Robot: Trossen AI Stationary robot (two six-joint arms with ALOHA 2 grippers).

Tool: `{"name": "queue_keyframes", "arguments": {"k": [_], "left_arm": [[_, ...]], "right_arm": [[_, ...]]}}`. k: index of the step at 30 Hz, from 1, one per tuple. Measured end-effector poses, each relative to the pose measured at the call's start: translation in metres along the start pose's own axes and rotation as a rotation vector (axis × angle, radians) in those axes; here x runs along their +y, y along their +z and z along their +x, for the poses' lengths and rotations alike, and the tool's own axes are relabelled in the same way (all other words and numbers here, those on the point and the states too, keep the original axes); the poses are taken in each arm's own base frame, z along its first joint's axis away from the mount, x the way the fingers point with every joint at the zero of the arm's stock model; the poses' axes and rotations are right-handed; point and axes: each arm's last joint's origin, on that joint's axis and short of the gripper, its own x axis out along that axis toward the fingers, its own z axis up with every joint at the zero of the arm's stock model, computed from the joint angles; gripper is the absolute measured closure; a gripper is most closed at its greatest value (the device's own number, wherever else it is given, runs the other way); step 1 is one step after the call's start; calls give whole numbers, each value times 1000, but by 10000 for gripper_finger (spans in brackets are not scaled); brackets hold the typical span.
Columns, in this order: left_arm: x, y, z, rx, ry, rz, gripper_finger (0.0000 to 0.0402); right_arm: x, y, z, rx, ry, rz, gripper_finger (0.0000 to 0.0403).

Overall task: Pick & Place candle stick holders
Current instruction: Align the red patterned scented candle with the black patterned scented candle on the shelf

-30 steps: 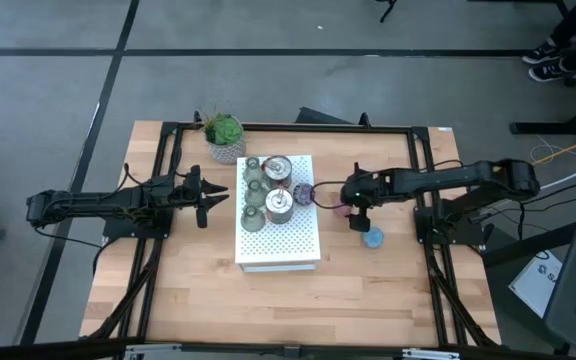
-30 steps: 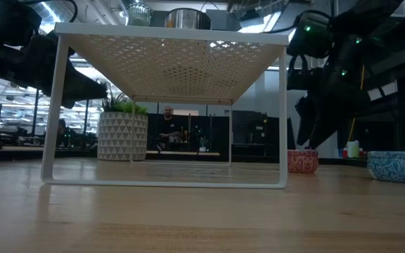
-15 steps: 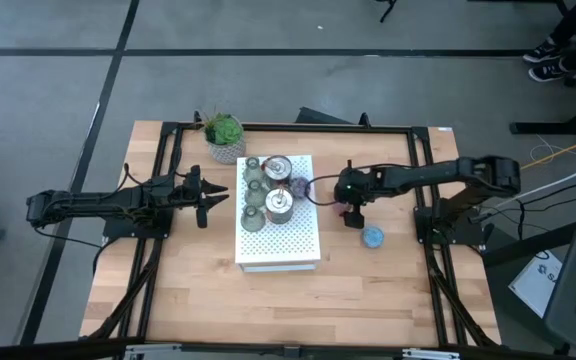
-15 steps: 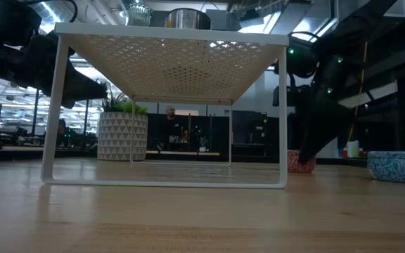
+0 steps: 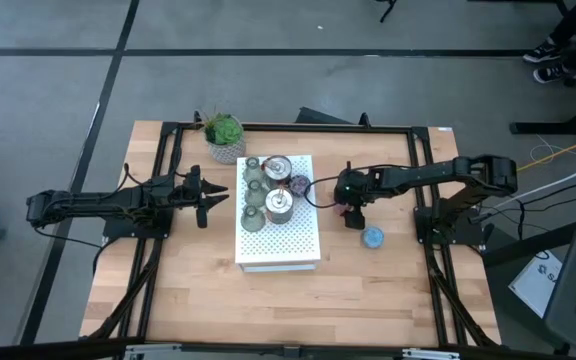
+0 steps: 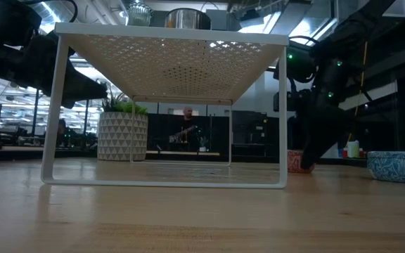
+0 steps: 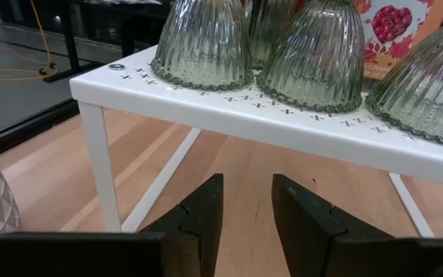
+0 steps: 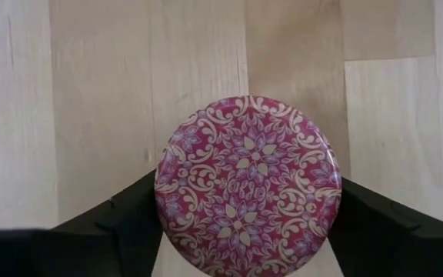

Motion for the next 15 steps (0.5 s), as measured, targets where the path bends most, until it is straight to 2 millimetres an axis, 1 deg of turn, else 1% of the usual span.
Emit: {"name": "queue_keyframes", "arguments": {"k": [8, 12, 15], "left_arm": [[0, 0, 0, 0, 0, 0, 294], [0, 0, 0, 0, 0, 0, 294], [0, 0, 0, 0, 0, 0, 294]], "right_arm": [[0, -2, -2, 20, 2, -6, 113], [1, -6, -10, 37, 4, -17, 113], [0, -5, -22, -5, -4, -22, 113]]}}
